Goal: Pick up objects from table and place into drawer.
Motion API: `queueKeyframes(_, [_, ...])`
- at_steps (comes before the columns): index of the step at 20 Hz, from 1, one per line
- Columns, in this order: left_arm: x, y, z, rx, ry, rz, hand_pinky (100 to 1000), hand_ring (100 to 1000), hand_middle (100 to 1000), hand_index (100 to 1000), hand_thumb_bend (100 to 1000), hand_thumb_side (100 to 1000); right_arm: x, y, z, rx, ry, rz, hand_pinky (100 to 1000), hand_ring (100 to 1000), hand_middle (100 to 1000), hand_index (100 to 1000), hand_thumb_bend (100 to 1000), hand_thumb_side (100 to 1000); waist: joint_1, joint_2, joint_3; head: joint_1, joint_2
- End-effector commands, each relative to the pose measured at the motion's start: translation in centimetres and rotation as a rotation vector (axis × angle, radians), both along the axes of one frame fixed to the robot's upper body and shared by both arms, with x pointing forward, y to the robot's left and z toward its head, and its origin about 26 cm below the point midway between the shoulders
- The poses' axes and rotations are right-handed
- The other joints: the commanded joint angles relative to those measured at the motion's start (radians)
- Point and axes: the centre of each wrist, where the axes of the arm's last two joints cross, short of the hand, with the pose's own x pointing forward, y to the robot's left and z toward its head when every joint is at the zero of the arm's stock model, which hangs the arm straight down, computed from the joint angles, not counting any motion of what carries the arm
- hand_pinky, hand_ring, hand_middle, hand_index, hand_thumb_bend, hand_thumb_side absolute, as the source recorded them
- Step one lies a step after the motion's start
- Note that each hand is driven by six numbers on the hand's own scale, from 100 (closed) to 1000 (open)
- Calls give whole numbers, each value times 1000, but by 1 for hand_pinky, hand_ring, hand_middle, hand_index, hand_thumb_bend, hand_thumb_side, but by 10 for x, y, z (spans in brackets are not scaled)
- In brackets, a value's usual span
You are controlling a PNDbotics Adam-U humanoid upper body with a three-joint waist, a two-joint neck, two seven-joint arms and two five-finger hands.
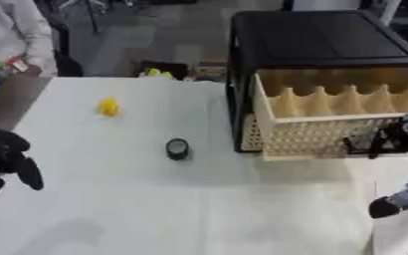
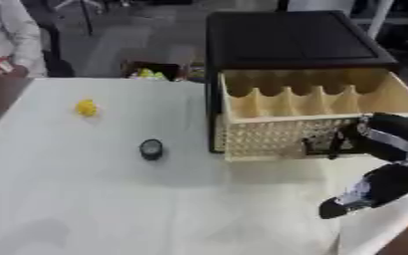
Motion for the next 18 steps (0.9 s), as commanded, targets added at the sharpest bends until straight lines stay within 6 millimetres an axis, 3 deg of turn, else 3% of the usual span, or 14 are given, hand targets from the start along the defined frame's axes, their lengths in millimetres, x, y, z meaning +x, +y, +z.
queueKeyframes(1, [-2,3,10,20,-26,4,509,555,714,774,100,908,-4,0,9,-13,-4,20,100,100,100,609,1000,629,0,-14,-1,4,0])
queueKeyframes(9, [-2,3,10,18,-25,2,508,555,713,774,100,909,-6,1,11,-25,3,33,100,100,100,653,1000,625,-1,-15,-2,4,-3])
queueKeyframes(14, [-2,3,10,18,-26,3,507,554,713,774,100,908,-8,1,16,-34,-35,28,100,100,100,764,1000,624,0,-15,-2,7,-3])
queueKeyframes(18, [-2,3,10,18,-24,3,507,554,713,773,100,908,-8,-1,23,-30,-79,40,100,100,100,788,1000,617,0,-16,-4,8,-3])
